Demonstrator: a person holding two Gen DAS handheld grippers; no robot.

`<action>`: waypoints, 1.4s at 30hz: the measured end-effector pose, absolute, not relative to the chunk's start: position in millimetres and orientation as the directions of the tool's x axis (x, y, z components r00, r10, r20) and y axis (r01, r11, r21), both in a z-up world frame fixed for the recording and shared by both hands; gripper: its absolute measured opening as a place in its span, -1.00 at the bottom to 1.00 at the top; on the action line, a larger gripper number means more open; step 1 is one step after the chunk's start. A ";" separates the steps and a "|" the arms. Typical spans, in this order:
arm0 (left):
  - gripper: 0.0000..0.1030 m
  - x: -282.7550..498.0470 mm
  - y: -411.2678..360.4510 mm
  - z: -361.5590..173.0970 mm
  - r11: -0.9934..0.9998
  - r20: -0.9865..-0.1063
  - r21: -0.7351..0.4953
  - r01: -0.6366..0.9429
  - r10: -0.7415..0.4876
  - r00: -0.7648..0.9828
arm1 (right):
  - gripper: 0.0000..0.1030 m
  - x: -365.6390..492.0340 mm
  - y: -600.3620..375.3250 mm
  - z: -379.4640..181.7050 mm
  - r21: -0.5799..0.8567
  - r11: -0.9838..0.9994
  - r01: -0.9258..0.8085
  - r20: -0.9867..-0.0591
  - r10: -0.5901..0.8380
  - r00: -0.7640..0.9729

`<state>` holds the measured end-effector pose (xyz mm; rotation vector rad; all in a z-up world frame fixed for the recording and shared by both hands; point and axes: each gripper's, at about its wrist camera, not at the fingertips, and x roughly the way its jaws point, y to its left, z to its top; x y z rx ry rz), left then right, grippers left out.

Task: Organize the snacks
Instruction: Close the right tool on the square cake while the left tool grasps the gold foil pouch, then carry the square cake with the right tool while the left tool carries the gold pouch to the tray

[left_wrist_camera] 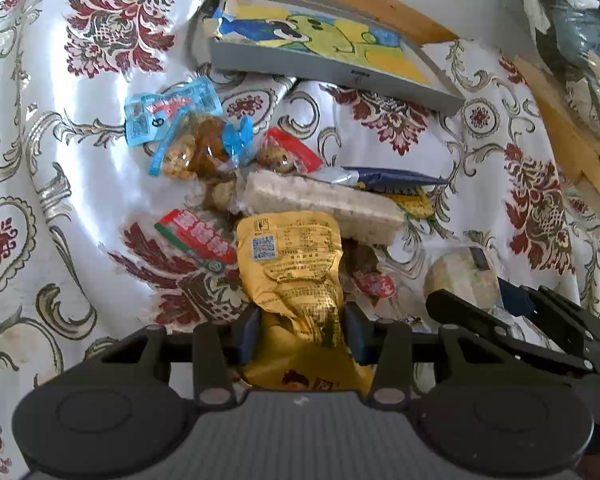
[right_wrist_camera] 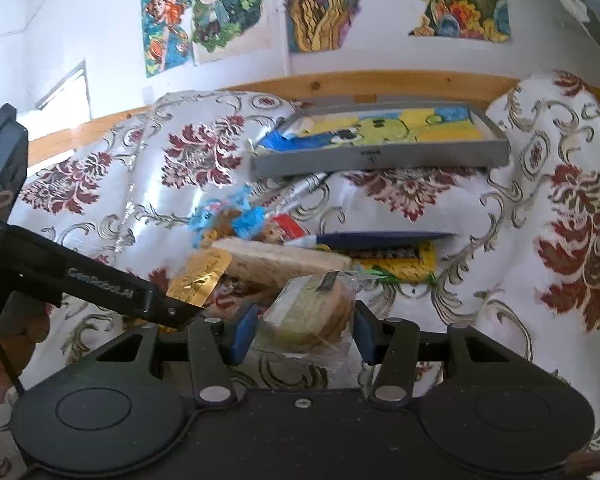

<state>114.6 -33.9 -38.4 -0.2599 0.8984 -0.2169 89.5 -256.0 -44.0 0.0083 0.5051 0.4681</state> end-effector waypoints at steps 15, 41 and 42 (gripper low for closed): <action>-0.10 112.7 -29.1 -31.7 0.943 -0.719 -0.325 0.065 -0.291 0.631 | -0.01 84.4 -257.0 -39.1 0.079 0.897 -0.435 -0.441 0.423 0.791; -0.11 157.8 -29.5 5.3 0.948 -0.661 -0.299 0.109 -0.288 0.693 | -0.01 127.1 -263.6 -6.4 0.075 0.880 -0.470 -0.361 0.463 0.809; -0.11 163.7 -30.6 8.9 0.947 -0.657 -0.301 0.116 -0.294 0.694 | -0.01 133.9 -261.8 -3.5 0.070 0.874 -0.480 -0.358 0.472 0.806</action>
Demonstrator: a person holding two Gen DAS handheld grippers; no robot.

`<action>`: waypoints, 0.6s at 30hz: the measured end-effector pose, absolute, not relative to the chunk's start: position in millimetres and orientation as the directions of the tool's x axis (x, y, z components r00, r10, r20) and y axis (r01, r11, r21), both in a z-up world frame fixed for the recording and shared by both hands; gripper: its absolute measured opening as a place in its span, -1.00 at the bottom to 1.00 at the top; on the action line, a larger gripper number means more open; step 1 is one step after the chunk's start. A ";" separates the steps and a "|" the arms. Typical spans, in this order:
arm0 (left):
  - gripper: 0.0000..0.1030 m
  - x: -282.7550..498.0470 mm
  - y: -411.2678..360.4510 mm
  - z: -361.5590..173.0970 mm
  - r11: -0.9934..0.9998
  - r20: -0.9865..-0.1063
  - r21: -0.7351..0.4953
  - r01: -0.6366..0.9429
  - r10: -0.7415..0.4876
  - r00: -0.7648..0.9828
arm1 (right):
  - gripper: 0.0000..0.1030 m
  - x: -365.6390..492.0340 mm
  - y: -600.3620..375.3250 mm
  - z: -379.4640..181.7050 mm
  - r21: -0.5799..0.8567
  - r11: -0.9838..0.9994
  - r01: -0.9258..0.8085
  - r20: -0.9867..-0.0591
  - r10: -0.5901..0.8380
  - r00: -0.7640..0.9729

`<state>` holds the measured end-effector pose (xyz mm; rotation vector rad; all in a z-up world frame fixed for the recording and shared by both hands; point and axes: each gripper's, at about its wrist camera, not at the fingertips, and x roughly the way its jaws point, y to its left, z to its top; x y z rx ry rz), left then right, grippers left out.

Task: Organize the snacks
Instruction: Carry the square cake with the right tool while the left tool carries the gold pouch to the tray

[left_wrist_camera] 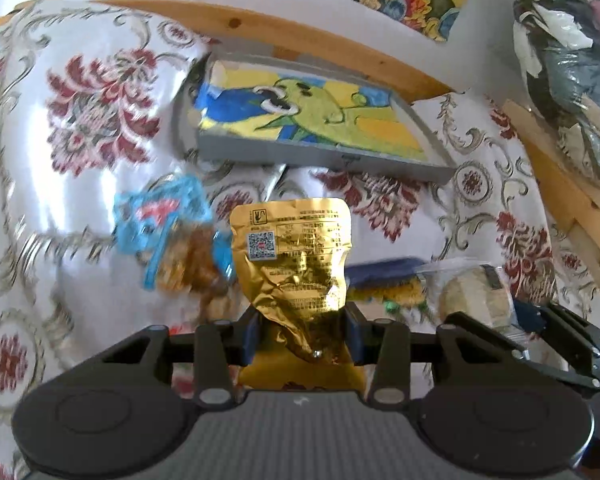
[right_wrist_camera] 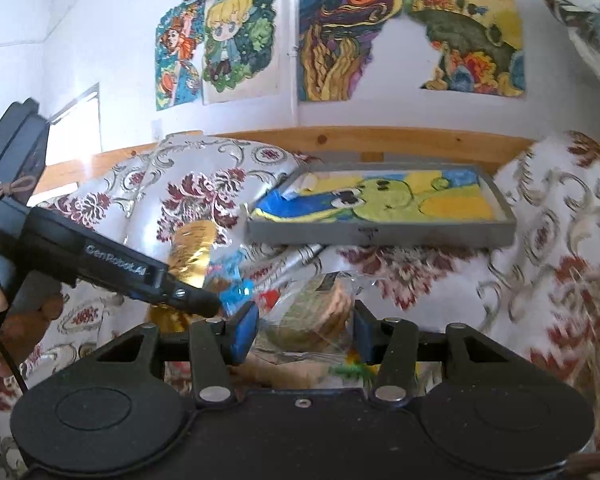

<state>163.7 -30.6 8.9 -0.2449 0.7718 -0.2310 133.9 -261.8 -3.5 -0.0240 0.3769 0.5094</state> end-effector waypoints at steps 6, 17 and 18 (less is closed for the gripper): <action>-0.11 206.0 -33.2 32.7 0.943 -0.621 -0.298 0.147 -0.309 0.720 | -0.01 188.5 -253.2 10.6 0.043 0.855 -0.517 -0.350 0.498 0.794; -0.11 316.7 -21.0 52.2 0.959 -0.606 -0.265 0.098 -0.245 0.757 | -0.01 298.2 -239.2 15.7 0.113 0.886 -0.449 -0.321 0.460 0.828; -0.11 325.4 -20.5 52.1 0.959 -0.606 -0.268 0.091 -0.241 0.758 | -0.01 307.6 -238.5 15.9 0.123 0.890 -0.440 -0.320 0.455 0.831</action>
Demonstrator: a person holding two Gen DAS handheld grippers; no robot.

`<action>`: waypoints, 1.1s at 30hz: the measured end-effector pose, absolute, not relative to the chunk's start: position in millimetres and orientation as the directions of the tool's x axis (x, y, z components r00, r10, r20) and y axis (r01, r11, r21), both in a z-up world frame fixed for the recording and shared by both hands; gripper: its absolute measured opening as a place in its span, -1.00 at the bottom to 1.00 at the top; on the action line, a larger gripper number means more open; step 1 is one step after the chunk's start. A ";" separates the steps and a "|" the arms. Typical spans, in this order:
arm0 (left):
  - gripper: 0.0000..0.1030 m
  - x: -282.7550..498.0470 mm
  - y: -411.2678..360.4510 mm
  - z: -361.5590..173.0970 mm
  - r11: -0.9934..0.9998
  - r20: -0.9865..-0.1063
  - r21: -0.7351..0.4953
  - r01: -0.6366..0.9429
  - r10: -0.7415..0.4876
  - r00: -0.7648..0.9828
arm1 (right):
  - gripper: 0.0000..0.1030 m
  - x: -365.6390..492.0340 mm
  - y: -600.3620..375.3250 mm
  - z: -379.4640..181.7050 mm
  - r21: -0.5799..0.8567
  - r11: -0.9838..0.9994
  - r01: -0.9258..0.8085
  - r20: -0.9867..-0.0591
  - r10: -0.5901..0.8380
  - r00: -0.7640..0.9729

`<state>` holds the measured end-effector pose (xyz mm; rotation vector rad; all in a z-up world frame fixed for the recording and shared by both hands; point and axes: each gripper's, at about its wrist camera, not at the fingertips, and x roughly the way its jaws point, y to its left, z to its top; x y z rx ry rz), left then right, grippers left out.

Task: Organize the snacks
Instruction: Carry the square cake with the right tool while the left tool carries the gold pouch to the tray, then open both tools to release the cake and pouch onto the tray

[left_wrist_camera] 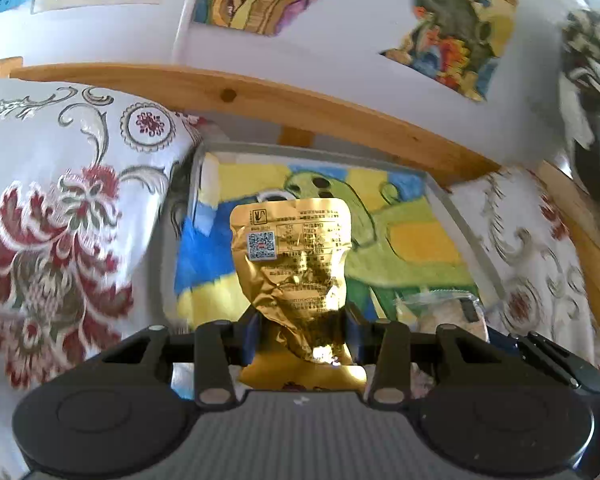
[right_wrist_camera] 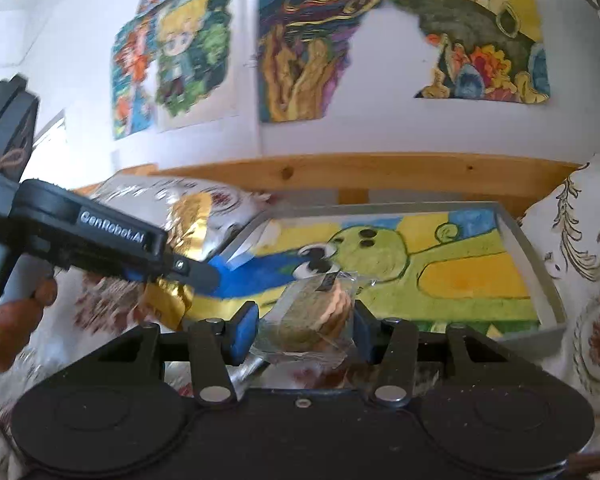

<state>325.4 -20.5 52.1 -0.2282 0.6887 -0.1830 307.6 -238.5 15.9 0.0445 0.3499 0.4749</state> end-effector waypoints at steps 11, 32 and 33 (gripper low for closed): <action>-0.11 385.7 -18.2 32.4 0.970 -0.673 -0.243 0.027 -0.188 0.716 | 0.00 367.4 -228.5 4.5 0.116 0.909 -0.401 -0.356 0.415 0.837; -0.02 411.7 -28.6 7.0 0.978 -0.748 -0.208 -0.026 -0.142 0.648 | 0.16 375.2 -221.8 -5.3 0.110 0.921 -0.375 -0.411 0.385 0.826; 0.02 411.3 -28.6 7.2 0.978 -0.749 -0.205 -0.029 -0.138 0.648 | 0.20 374.2 -222.6 -5.1 0.109 0.922 -0.371 -0.409 0.382 0.829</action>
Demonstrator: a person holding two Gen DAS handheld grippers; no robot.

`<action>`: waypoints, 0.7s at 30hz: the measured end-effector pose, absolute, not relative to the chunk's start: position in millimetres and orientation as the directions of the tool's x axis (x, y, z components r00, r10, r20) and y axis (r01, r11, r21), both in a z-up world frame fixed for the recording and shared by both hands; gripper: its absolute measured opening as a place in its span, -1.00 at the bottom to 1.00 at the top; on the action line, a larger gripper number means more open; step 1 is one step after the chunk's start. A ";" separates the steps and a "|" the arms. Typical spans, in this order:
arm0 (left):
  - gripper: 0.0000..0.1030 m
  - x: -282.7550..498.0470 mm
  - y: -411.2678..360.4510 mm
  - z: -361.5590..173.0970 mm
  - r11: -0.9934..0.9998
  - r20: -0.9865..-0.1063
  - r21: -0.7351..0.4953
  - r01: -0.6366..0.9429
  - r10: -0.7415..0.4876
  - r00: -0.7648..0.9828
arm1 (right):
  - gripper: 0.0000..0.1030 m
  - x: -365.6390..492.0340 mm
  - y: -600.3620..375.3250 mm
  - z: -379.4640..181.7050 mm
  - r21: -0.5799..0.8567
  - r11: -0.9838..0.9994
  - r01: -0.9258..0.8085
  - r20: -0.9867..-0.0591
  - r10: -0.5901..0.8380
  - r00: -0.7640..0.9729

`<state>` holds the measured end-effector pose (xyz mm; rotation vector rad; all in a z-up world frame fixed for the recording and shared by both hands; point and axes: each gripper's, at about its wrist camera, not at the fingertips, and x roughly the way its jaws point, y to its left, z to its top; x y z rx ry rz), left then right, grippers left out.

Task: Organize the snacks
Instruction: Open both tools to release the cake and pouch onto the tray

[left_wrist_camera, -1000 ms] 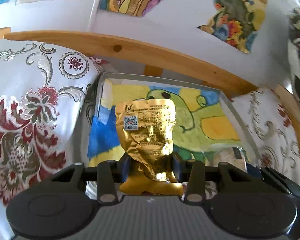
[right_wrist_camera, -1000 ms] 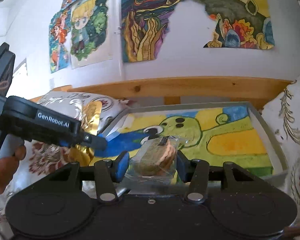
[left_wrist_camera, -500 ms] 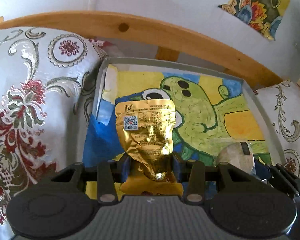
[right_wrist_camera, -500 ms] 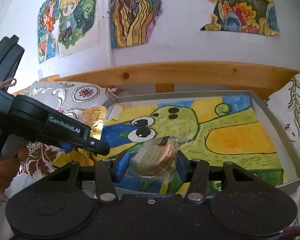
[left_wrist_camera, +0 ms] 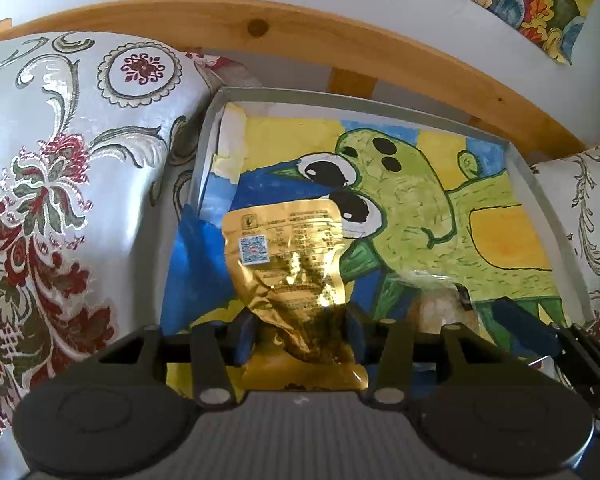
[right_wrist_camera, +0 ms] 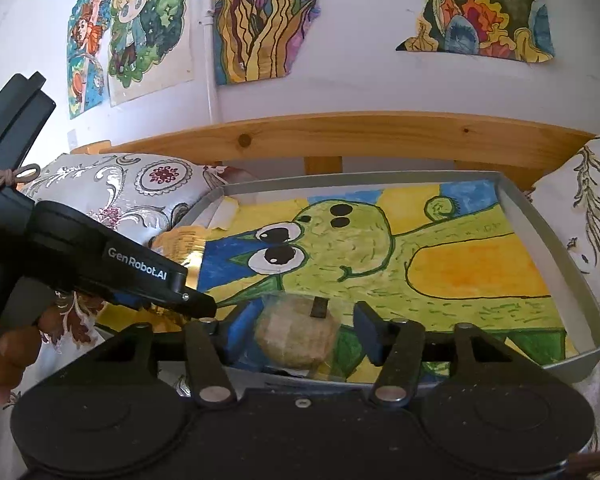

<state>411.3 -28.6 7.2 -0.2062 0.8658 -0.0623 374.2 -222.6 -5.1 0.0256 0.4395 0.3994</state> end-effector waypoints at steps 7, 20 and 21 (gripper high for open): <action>0.61 396.9 -27.3 11.4 0.974 -0.733 -0.223 -0.047 -0.136 0.666 | 0.55 365.3 -229.6 0.8 0.102 0.936 -0.338 -0.400 0.350 0.847; 0.98 344.6 -20.0 36.5 0.965 -0.658 -0.250 -0.082 -0.107 0.746 | 0.98 316.7 -242.7 30.2 0.085 0.943 -0.321 -0.353 0.329 0.876; 0.99 338.7 -19.4 39.1 0.965 -0.648 -0.249 -0.083 -0.103 0.754 | 0.98 311.6 -243.2 32.5 0.080 0.944 -0.320 -0.352 0.327 0.877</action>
